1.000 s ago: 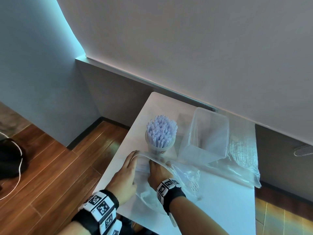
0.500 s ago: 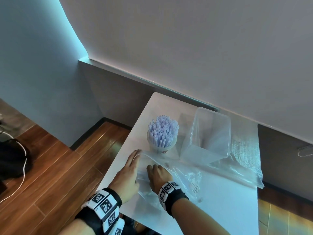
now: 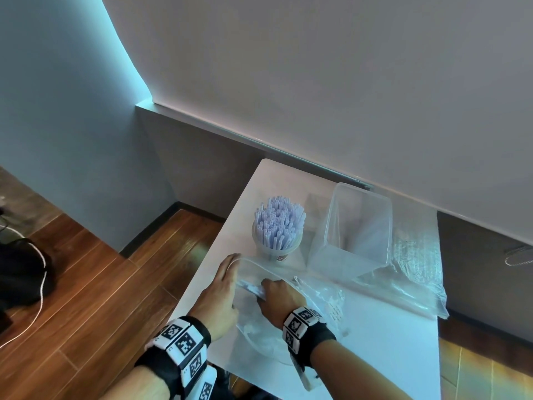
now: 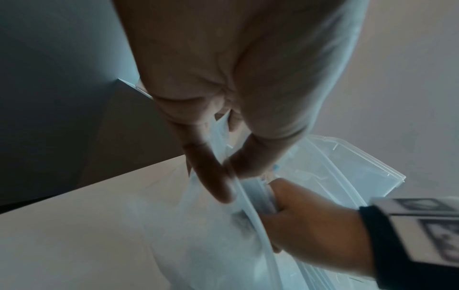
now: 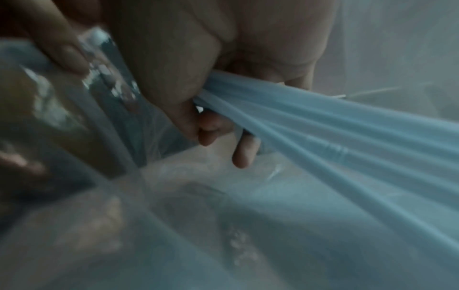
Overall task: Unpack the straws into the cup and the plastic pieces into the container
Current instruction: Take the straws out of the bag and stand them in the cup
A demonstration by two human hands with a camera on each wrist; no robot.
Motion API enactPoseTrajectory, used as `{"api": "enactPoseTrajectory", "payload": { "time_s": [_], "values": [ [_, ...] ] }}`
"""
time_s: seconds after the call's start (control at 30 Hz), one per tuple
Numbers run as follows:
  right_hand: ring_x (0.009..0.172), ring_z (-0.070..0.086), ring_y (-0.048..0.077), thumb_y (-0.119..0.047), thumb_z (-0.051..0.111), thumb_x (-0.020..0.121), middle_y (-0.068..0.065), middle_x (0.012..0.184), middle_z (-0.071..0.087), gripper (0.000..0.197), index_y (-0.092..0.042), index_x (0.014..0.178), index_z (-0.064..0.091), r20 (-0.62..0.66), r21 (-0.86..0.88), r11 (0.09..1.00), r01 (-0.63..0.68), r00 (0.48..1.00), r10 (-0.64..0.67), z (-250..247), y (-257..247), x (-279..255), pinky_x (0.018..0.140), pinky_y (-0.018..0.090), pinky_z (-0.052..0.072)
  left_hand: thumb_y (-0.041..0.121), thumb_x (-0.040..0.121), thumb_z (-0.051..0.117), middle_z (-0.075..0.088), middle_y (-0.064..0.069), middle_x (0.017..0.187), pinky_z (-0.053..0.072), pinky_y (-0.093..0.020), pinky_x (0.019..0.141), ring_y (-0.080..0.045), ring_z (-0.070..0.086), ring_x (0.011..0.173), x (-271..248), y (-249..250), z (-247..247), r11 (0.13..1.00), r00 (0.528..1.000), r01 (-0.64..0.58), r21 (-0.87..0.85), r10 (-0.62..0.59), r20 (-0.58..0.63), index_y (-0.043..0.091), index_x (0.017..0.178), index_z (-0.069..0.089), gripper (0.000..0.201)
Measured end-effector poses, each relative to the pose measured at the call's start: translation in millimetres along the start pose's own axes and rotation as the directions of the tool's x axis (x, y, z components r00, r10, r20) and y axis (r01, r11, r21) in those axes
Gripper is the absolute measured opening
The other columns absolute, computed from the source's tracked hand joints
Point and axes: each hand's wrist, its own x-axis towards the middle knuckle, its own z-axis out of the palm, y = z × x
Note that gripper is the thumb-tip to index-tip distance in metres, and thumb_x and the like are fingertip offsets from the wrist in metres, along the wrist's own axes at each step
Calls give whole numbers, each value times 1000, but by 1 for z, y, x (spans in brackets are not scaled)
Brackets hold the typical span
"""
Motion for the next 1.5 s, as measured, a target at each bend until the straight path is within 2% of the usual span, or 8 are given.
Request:
{"api": "enactPoseTrajectory", "payload": {
  "time_s": [0.13,0.33,0.57,0.97,1.17,1.3,1.4,1.5],
  "values": [
    [76,57,22,-35,52,92,-3,73,54,26,-28,70,41,-181,227,953,200,970,-161,-15,-5,-18,75,32,40,-14,80,58,-5,16,160,43,-29,107,-19,40,138,4,0,-4,998,1000,31,-59,-31,5,27,154,6,100],
    [84,62,8,-30,71,76,-10,87,62,10,-29,68,64,-379,688,689,227,923,75,-23,-3,-40,75,22,49,-10,81,62,-2,16,160,43,-35,109,-21,38,140,12,1,-3,992,997,78,-100,-79,-12,30,153,5,101],
    [85,61,18,-23,72,77,6,89,64,14,-10,79,69,-198,587,808,43,976,91,-16,1,-38,80,34,50,-8,83,65,-5,13,161,43,-36,109,-22,39,140,12,4,4,995,998,56,-78,-57,-4,28,154,3,102],
    [71,61,12,-43,57,64,-3,76,65,28,-18,74,67,-199,546,837,27,975,98,-22,15,-36,69,28,51,-5,83,65,-7,16,160,47,-28,104,-21,43,137,12,6,4,999,999,4,-36,-6,-47,31,153,5,99],
    [65,57,10,-49,49,64,-6,69,58,25,-25,65,58,-144,432,902,-15,986,85,-13,24,-32,63,25,47,22,76,76,-24,20,154,53,-16,73,-14,64,90,-5,6,-6,963,970,-241,119,239,31,48,131,17,85],
    [58,47,8,-42,53,71,-10,57,47,21,-24,61,49,-108,331,942,57,994,-23,-31,16,-43,57,19,36,27,68,82,-21,24,154,54,-28,91,-14,51,124,-8,-17,-1,919,928,-356,173,326,178,55,139,-10,119],
    [59,54,-8,-42,58,71,-28,60,58,15,-45,56,56,-78,494,860,126,992,-101,-65,7,-65,62,26,40,28,75,80,-7,13,162,47,-27,102,-15,42,135,-3,-26,8,889,941,-313,336,243,234,48,144,-24,126],
    [73,69,5,-14,76,75,-9,78,73,8,-22,75,75,-248,632,740,230,965,-89,-109,10,-89,73,28,55,34,59,89,50,6,138,53,-33,83,-18,58,104,1,-27,18,762,920,-388,519,290,262,32,147,21,111]
  ]
}}
